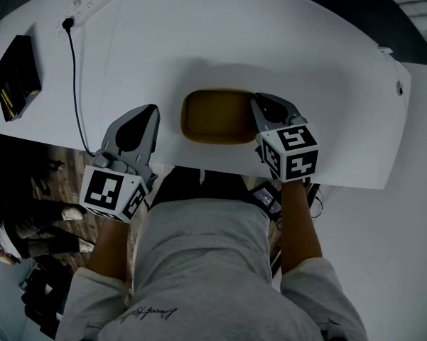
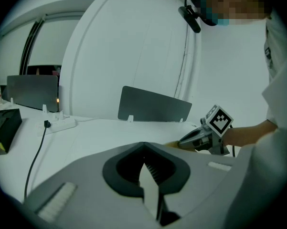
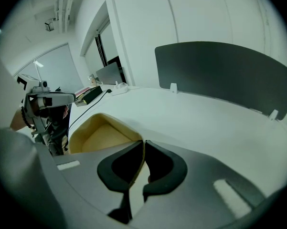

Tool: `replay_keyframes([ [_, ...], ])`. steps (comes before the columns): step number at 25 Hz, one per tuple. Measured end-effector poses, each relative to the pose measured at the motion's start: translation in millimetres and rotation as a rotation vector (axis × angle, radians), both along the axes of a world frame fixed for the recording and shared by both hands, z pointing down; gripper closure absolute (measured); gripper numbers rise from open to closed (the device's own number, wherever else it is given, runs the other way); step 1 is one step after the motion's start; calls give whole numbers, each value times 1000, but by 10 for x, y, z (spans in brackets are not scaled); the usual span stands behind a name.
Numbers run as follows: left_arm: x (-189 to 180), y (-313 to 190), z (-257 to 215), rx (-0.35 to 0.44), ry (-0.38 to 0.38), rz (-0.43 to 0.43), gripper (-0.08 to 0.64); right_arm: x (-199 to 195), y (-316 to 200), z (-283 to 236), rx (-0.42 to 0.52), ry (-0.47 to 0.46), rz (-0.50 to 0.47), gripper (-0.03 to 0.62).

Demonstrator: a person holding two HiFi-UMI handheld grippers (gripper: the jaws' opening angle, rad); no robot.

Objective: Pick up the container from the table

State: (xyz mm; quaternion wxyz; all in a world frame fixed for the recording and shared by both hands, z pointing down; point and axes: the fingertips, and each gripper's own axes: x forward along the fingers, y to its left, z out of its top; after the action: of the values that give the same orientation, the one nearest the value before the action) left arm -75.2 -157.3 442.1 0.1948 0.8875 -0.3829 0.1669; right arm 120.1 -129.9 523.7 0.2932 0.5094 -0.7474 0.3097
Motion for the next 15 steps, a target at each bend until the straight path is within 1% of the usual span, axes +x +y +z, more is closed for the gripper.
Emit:
replay_keyframes([
  [8, -27, 54, -125, 35, 10, 4, 560, -42, 63, -209, 20, -11, -5, 560],
  [15, -20, 107, -271, 49, 16, 6, 560, -67, 114, -403, 39, -26, -1, 560],
])
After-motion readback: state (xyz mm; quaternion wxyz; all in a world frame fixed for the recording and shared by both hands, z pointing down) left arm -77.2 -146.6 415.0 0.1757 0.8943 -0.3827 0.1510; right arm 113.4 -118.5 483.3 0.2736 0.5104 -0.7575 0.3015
